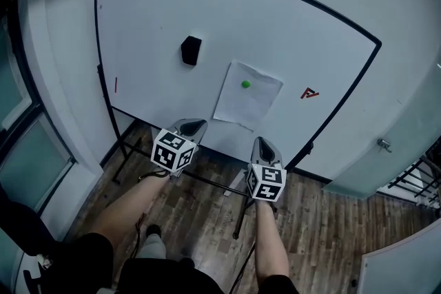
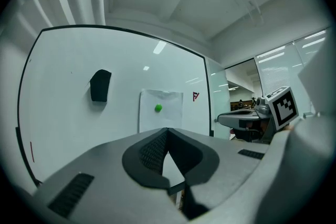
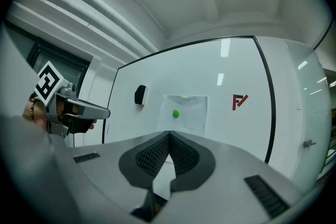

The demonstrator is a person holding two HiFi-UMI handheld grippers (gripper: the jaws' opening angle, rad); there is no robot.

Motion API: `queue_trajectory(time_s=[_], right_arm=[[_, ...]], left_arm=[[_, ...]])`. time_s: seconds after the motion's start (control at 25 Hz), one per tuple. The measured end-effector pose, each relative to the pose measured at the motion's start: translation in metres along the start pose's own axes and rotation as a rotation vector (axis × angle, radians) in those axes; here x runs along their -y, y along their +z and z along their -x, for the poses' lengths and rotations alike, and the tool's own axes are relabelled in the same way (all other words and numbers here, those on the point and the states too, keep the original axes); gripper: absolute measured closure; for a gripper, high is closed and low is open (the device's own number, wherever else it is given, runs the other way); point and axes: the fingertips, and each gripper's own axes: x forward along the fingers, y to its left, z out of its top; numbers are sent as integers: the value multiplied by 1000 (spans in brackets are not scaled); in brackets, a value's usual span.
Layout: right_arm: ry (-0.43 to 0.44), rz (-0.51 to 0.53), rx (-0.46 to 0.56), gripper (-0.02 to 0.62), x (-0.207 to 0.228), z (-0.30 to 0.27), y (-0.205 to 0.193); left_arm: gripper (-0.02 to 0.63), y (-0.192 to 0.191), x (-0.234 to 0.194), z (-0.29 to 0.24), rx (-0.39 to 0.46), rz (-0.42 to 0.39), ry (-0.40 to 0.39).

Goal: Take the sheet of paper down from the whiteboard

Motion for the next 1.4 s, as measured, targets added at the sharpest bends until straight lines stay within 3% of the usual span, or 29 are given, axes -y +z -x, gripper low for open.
queue_trajectory(time_s=[0.44, 0.8, 1.12, 1.4], right_arm=[[-52, -2, -4, 571, 10, -82, 3], [-123, -35, -7, 571, 7, -149, 11], [-210, -45, -24, 571, 14, -173, 3], [-226, -54, -33, 571, 22, -177, 0]], left_arm=[[586, 8, -61, -74, 13, -13, -78], [586, 11, -107, -133, 12, -23, -203], [584, 1, -110, -159, 1, -37, -316], [584, 5, -107, -170, 8, -45, -340]])
